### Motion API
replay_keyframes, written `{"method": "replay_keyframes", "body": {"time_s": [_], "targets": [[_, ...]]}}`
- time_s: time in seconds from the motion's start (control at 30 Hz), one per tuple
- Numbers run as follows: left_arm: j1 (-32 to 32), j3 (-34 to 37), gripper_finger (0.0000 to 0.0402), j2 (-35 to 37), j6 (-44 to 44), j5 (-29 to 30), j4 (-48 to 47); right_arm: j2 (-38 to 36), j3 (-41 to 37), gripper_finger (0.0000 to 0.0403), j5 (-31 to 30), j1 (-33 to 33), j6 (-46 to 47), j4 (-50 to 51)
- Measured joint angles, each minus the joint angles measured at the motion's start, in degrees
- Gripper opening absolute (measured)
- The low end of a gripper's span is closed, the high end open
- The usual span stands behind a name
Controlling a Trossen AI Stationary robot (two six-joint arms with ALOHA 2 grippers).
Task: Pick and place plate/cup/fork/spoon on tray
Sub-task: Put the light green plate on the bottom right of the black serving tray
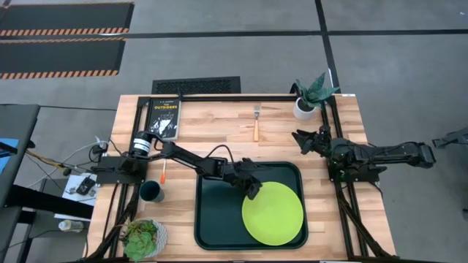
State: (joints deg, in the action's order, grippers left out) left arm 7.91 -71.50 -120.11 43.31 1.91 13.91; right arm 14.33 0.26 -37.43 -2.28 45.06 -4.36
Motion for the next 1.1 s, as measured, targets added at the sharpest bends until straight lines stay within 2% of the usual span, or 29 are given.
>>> {"method": "replay_keyframes", "body": {"time_s": [0.53,0.63,0.97,1.1], "targets": [[0.8,0.0,0.0003,0.0,-0.1,1.5,-1.0,0.0,0.0,0.0276,0.0,0.0,0.0,0.0],[1.0,0.0,0.0000,0.0,-0.4,1.7,-1.9,0.0,0.0,0.0276,0.0,0.0,0.0,0.0],[1.6,0.0,0.0000,1.9,-2.8,8.6,-11.4,0.0,0.0,0.0276,0.0,0.0,0.0,0.0],[2.7,0.0,0.0000,1.9,-3.1,10.4,-12.1,0.0,0.0,0.0276,0.0,0.0,0.0,0.0]]}}
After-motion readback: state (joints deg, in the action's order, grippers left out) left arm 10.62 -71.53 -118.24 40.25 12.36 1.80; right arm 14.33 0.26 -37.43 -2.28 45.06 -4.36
